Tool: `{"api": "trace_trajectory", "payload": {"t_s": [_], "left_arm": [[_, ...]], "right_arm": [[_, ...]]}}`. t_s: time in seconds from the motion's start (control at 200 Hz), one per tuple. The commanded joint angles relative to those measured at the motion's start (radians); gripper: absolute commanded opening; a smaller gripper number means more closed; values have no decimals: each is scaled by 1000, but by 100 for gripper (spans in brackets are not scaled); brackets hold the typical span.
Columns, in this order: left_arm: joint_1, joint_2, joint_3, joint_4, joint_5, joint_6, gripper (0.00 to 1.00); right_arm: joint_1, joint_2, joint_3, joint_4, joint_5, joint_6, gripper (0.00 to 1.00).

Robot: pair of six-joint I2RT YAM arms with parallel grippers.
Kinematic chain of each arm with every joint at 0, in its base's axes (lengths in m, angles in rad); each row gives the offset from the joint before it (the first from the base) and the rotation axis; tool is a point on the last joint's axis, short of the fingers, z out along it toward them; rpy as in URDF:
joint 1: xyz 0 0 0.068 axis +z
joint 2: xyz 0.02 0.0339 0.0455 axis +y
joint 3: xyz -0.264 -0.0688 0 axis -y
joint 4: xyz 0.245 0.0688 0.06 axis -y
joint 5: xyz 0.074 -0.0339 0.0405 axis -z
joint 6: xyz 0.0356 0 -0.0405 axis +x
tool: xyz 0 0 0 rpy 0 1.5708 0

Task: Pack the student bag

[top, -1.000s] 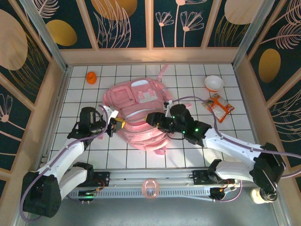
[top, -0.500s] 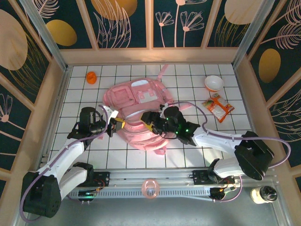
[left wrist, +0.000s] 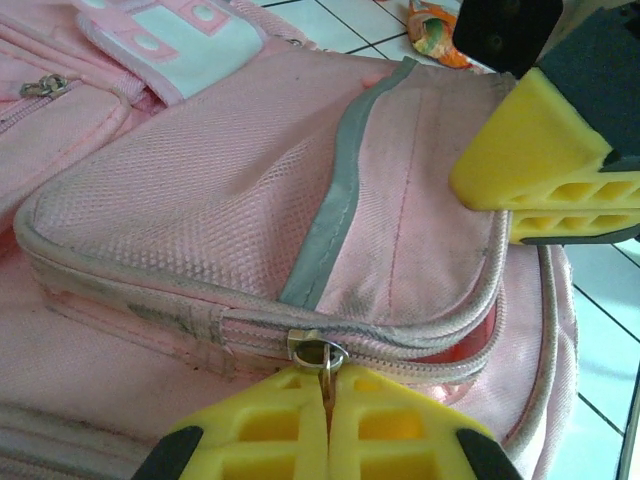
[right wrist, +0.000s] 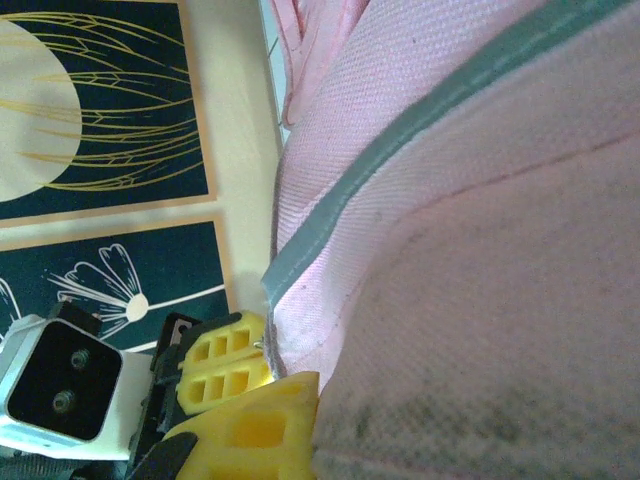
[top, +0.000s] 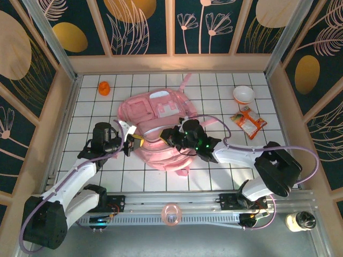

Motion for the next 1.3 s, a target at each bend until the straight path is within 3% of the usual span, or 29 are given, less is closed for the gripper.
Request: {"api": "trace_trajectory", "payload": {"t_s": [0.0,0.595,0.791,1.026,1.156,1.296], "left_arm": [[-48,-30,26,43,83,-49,0],[-302,55,79,150,71,-189,0],[-358,119,104,234,-26,-271,0],[-390,173,160,209,-138,-282,22],[-390,140,196,119,-168,-191,43],[-391,60,213,12,-209,-35,57]], "right_arm": [[-9,36,53,57,49,-34,0],[-15,82,115,48,43,-73,0],[-14,77,112,24,26,-98,0],[-20,101,140,-28,-80,-175,0],[-32,92,140,-64,-140,-237,0],[-53,75,151,-129,-182,-306,0]]}}
